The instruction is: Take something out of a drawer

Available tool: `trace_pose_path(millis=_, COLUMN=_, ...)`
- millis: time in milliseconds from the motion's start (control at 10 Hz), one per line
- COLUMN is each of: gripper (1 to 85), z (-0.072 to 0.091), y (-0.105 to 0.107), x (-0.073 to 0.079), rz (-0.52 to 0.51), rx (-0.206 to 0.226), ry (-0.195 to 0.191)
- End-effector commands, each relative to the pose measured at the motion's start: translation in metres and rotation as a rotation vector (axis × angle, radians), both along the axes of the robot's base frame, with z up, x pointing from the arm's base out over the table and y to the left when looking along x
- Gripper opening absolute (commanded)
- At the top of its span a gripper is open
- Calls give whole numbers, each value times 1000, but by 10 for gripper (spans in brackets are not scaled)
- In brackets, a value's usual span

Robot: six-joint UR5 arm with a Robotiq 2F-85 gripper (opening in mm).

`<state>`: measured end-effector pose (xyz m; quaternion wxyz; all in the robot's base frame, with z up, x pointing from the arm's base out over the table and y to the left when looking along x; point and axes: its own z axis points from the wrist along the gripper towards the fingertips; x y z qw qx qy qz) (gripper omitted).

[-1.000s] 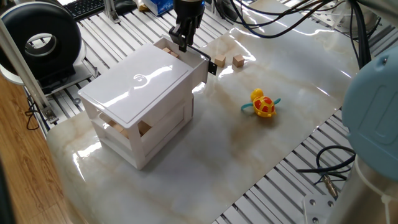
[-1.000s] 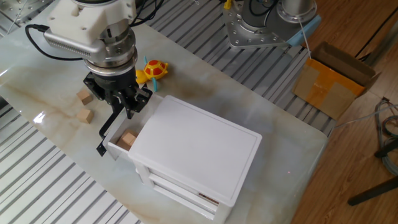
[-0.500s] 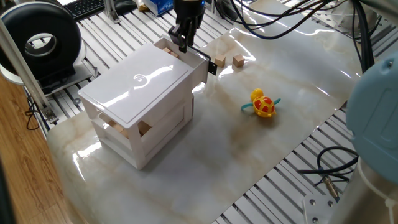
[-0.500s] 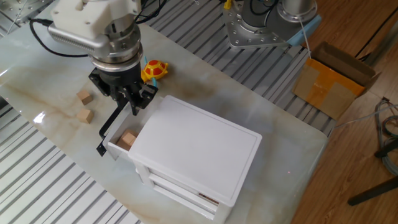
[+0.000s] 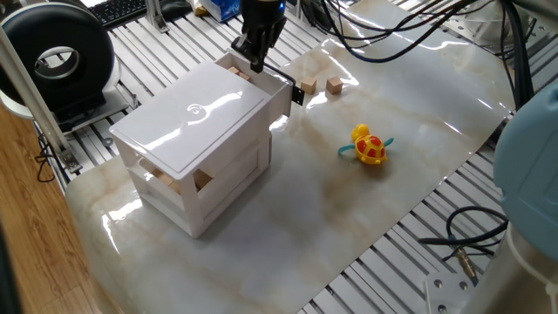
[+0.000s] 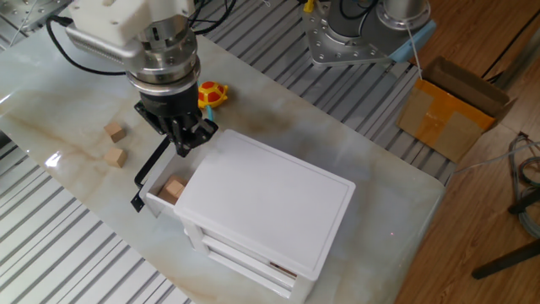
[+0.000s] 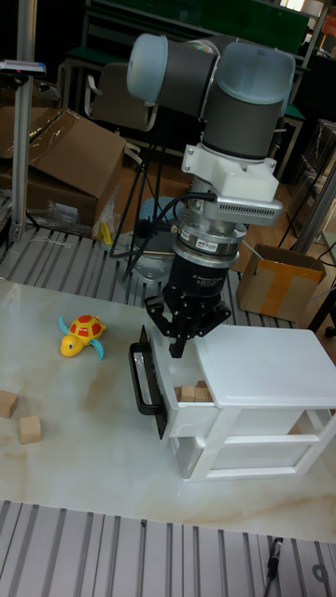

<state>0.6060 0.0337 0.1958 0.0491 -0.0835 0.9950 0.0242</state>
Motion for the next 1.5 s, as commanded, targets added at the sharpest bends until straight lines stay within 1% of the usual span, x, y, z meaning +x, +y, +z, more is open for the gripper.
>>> trace_pose_path(millis=0, gripper=13, z=3, y=7, x=6, rz=-58, rx=33, ry=-21)
trace_pose_path(millis=200, gripper=13, z=3, y=13, x=9, rz=-42, rx=55, ry=-32)
trace_pose_path(millis=400, gripper=13, z=-11, y=15, x=18, rz=-41, rx=58, ry=-35)
trace_pose_path(millis=500, gripper=13, z=-15, y=13, x=20, rz=-33, rx=49, ry=-36)
trace_pose_path(millis=700, gripper=13, z=-14, y=5, x=19, rz=-14, rx=27, ry=-29)
trace_pose_path(millis=1100, gripper=13, z=-14, y=-12, x=22, rz=31, rx=14, ry=-23)
trace_pose_path(millis=1300, gripper=13, z=-12, y=-29, x=23, rz=70, rx=-17, ry=-19)
trace_pose_path(millis=1400, gripper=13, z=-11, y=-40, x=23, rz=90, rx=-51, ry=-19)
